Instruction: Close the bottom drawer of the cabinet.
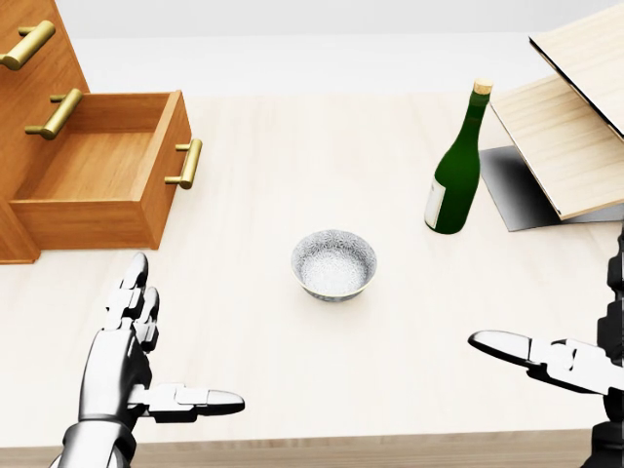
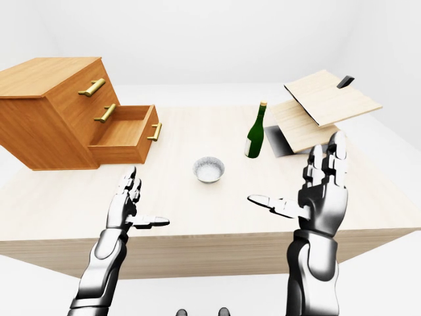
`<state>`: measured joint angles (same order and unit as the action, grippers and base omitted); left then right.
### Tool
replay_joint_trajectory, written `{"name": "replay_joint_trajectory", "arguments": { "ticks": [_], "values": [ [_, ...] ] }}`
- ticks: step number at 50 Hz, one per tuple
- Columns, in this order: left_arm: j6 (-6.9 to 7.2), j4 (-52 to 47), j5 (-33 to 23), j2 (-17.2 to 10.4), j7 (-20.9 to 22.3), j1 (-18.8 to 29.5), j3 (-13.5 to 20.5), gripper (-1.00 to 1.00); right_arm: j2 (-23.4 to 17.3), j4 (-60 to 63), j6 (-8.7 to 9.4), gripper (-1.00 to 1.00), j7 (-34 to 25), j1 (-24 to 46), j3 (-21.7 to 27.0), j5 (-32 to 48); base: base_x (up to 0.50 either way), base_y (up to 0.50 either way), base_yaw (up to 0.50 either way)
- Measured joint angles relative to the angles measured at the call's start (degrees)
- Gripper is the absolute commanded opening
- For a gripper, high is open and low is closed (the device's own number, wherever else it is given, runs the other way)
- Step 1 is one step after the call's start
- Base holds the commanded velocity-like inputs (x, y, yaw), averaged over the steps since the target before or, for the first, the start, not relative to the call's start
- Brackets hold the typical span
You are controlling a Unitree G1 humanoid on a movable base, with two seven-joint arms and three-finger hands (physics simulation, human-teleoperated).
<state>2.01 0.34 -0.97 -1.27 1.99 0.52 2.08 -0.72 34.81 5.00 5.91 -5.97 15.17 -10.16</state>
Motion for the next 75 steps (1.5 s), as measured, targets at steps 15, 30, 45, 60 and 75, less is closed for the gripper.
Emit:
{"name": "replay_joint_trajectory", "arguments": {
  "ticks": [15,30,45,60,75],
  "values": [
    [-0.43,0.65,-0.08,-0.04,-0.02,0.07,0.05,1.00,0.09,1.12,0.00,1.00,-0.20,-0.44,0.08,-0.45,0.17,0.00,0.00],
    [-0.31,0.62,-0.09,-0.11,-0.02,0.23,0.14,1.00,0.04,0.97,0.00,1.00,-0.55,-0.42,0.06,-0.70,0.23,0.00,0.00],
    [-0.01,0.15,-0.19,-0.13,0.04,0.14,0.15,1.00,0.00,0.96,0.00,1.00,-0.76,-0.35,0.00,-0.88,0.23,0.00,0.00],
    [-0.12,0.13,-0.20,-0.10,0.05,0.03,0.16,1.00,0.05,0.49,0.00,1.00,-1.08,-0.46,-0.13,-1.00,0.22,0.00,0.00],
    [-0.25,0.35,-0.17,-0.08,0.04,0.03,0.13,1.00,0.08,0.38,0.00,1.00,-1.14,-0.49,-0.23,-1.07,0.19,0.00,0.00]
  ]
}}
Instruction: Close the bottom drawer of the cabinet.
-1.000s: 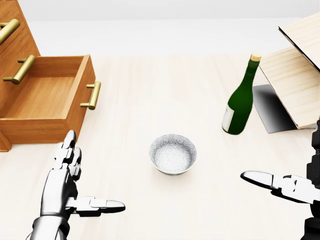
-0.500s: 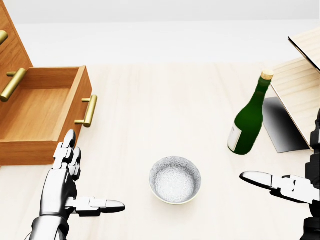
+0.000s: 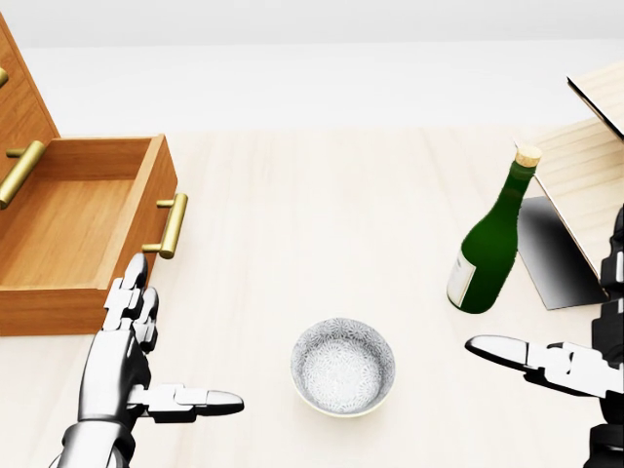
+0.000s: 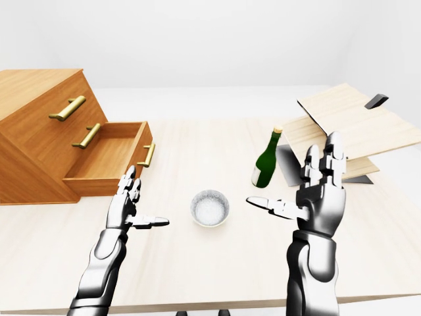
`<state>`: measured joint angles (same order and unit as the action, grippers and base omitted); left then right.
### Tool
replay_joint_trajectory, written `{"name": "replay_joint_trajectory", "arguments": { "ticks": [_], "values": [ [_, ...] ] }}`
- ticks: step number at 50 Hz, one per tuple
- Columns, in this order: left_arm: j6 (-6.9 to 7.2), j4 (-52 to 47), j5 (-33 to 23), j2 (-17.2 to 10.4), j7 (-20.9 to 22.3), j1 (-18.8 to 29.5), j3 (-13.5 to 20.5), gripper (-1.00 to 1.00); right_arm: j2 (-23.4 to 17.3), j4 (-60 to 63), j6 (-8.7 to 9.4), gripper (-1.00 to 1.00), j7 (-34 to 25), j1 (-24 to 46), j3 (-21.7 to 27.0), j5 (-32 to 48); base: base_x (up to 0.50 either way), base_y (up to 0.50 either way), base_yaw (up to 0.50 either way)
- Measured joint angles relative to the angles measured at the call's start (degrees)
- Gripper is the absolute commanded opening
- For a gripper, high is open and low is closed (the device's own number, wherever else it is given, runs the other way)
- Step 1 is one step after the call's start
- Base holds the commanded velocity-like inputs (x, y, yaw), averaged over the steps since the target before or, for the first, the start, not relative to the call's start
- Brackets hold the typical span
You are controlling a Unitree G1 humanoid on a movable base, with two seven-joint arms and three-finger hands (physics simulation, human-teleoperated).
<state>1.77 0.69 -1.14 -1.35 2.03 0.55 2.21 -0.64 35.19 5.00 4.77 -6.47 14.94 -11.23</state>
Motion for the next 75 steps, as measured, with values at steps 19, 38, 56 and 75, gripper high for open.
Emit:
{"name": "replay_joint_trajectory", "arguments": {
  "ticks": [19,38,56,75],
  "values": [
    [1.33,6.32,0.29,-1.67,-1.14,8.55,1.60,1.00,0.02,-0.24,0.00,1.00,-0.21,-0.17,-0.24,-0.14,0.00,0.00,0.00],
    [-6.77,33.04,0.35,-5.53,-3.50,23.85,3.35,1.00,-0.13,-0.61,0.00,1.00,-0.59,0.16,-0.59,0.03,0.00,0.00,0.00],
    [-6.77,51.10,-0.64,-7.04,-4.75,31.29,3.41,1.00,-0.12,-1.00,0.00,1.00,-0.91,0.11,-0.88,0.22,0.00,0.00,0.00],
    [-6.77,58.93,-0.39,-7.78,-5.27,33.92,3.63,1.00,-0.10,-1.71,0.00,1.00,-1.08,0.06,-1.06,0.40,0.00,0.00,0.00]
  ]
}}
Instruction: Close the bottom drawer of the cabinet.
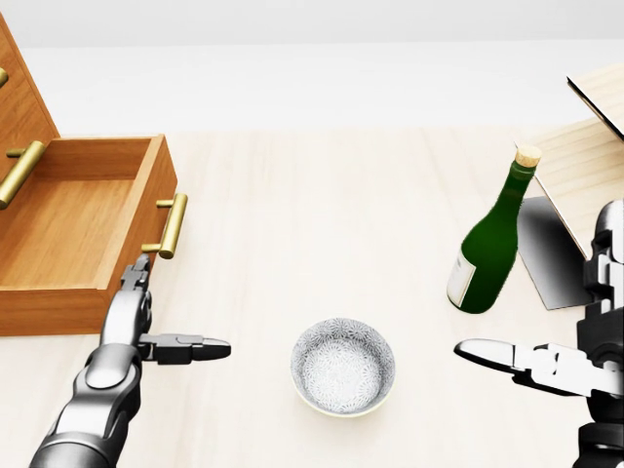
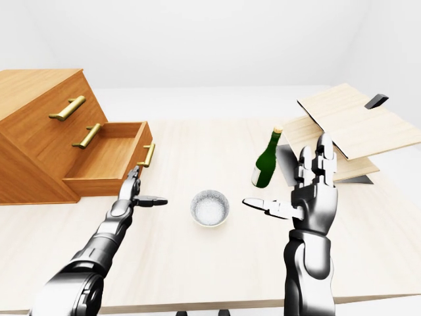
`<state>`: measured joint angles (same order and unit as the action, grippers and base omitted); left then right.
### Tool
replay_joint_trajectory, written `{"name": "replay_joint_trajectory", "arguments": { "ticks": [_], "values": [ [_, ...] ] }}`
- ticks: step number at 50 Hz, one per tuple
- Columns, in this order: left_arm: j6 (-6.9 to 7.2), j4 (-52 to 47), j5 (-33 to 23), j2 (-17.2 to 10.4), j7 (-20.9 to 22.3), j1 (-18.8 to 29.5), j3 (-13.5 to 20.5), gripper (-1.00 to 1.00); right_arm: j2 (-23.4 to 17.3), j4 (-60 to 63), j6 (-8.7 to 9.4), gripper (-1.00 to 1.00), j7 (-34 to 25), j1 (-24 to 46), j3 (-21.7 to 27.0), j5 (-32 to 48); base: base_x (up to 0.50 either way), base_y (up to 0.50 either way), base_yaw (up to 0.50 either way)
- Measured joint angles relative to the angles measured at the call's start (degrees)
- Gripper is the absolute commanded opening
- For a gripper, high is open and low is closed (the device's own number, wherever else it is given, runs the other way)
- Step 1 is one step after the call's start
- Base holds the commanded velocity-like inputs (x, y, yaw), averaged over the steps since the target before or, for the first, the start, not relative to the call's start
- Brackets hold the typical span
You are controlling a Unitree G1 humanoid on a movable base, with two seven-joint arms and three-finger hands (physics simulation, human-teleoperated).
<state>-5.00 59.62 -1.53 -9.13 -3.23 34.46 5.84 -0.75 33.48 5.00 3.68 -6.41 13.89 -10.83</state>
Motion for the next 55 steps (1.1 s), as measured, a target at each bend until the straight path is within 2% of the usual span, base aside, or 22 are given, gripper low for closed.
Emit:
{"name": "replay_joint_trajectory", "arguments": {
  "ticks": [25,45,55],
  "values": [
    [0.00,2.37,5.27,-2.51,0.08,1.02,1.73,1.00,-0.07,-0.38,0.00,1.00,0.00,0.12,-0.28,0.28,0.00,0.00,0.00],
    [0.00,-5.63,10.19,-6.52,-1.43,-0.85,4.38,1.00,0.06,-0.17,0.00,1.00,-0.03,-0.06,-0.63,0.60,0.00,0.00,0.00],
    [0.00,-3.74,10.47,-7.30,-1.80,0.05,4.72,1.00,0.11,-0.10,0.00,1.00,-0.03,-0.14,-0.68,0.60,0.00,0.00,0.00]
  ]
}}
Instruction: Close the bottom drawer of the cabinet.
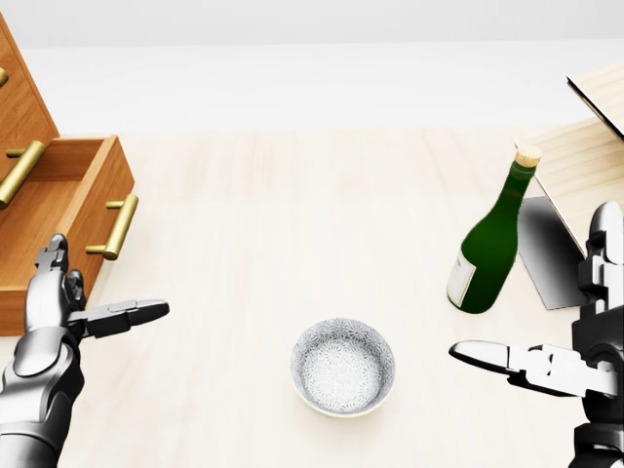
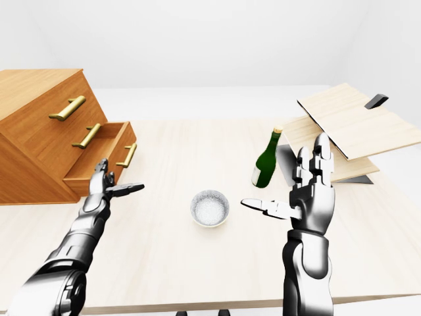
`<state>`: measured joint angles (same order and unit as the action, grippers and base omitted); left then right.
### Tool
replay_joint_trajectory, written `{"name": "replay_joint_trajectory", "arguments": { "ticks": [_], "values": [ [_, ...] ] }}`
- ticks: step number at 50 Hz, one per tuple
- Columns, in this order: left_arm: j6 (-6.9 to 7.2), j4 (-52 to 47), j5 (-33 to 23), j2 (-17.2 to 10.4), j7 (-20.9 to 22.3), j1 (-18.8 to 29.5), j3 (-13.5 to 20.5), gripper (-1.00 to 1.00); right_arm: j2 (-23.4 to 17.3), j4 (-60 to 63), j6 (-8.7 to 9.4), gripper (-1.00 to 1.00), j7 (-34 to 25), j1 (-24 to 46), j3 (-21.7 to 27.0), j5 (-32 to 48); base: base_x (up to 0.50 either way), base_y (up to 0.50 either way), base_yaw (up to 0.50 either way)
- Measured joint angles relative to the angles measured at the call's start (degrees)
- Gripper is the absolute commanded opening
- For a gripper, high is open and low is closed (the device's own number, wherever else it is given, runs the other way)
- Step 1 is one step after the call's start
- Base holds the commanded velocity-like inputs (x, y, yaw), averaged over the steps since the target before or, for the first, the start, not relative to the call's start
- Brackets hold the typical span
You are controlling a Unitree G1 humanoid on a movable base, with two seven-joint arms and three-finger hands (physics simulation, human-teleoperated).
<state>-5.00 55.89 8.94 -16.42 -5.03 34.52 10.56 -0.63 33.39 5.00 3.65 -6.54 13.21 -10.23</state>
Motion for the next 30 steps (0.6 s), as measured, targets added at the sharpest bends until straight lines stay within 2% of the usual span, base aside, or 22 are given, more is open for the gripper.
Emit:
{"name": "replay_joint_trajectory", "arguments": {
  "ticks": [11,30],
  "values": [
    [0.00,5.96,-4.72,-1.05,-3.35,3.46,-0.53,1.00,0.04,-0.26,0.00,1.00,-0.02,-0.05,-0.14,0.02,0.00,0.00,0.00],
    [0.00,13.97,-8.43,-1.33,-6.43,2.03,-1.33,1.00,0.04,-0.41,0.00,1.00,-0.02,-0.08,-0.26,0.04,0.00,0.00,0.00]
  ]
}}
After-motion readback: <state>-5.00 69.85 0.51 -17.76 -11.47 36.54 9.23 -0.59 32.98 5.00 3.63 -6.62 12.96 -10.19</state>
